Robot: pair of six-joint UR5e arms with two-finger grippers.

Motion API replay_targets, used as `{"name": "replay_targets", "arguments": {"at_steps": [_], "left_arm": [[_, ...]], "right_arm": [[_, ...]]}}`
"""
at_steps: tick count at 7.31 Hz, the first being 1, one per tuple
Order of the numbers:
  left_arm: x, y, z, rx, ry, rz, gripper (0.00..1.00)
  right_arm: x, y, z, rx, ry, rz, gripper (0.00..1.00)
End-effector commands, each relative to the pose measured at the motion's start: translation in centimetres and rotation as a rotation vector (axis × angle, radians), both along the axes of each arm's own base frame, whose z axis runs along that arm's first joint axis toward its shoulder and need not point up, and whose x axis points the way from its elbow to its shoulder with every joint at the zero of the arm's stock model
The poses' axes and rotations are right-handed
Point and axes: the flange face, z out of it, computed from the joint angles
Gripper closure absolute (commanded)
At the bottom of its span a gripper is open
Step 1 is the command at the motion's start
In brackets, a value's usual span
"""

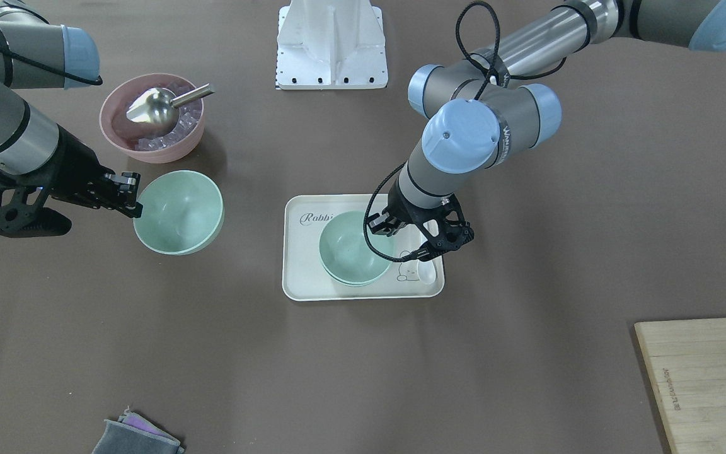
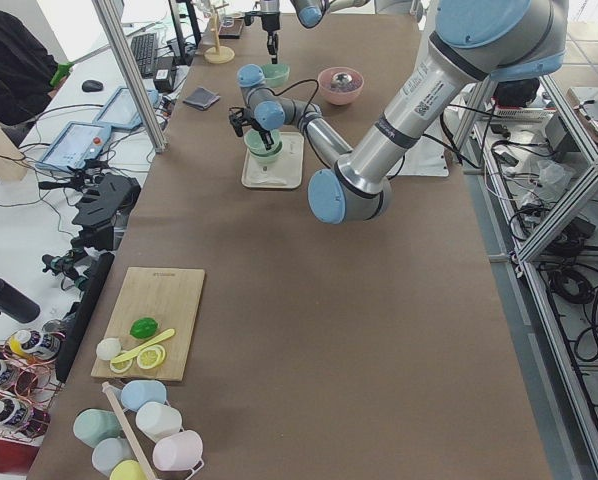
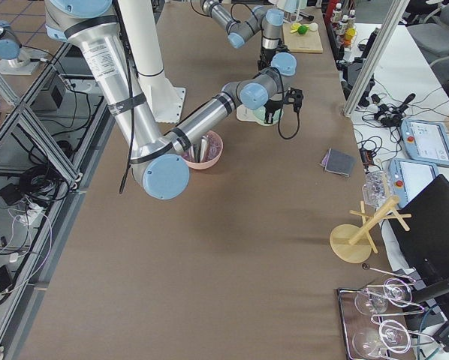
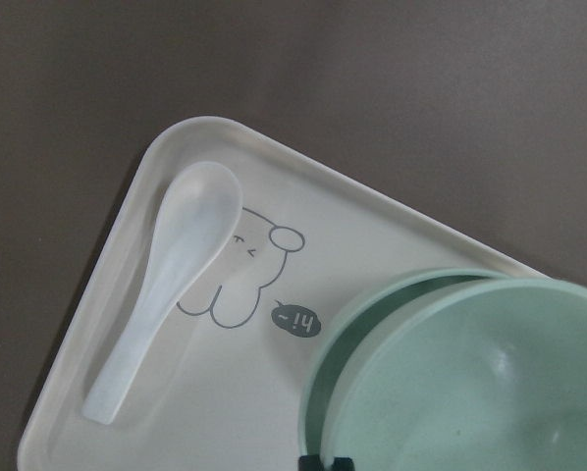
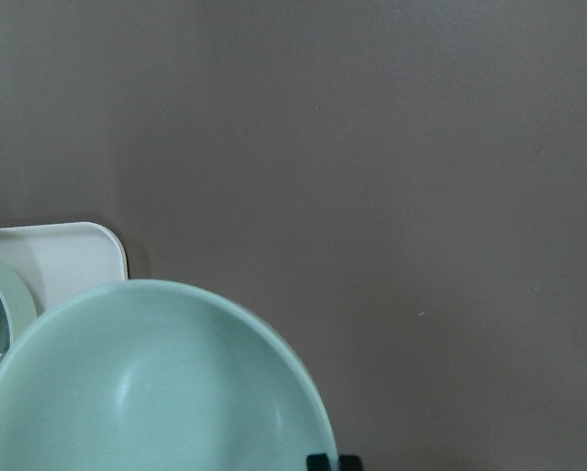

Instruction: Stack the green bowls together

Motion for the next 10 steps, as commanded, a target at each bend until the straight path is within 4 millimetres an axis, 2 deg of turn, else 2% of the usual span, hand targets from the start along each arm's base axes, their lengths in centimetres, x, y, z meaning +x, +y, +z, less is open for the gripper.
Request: {"name": "replay_targets", "arguments": {"at_steps": [1,6,10], "left_arm": [[0.26,-0.26,0.43,0.006,0.003,-0.004,1.0],[0.16,0.0,-0.26,0.009,0.013,-0.004,1.0],[0.46,0.34,0.04,0.007,0.008,0.001,1.0]], "right_arm": [[-0.14,0.05,-0.07,0.001,0.0,-0.001,1.0],[-0.12,0.08,-0.15,0.001,-0.001,0.001,1.0],[-0.14,0.23,-0.42,-0.012,-0.006,0.013,1.0]]}}
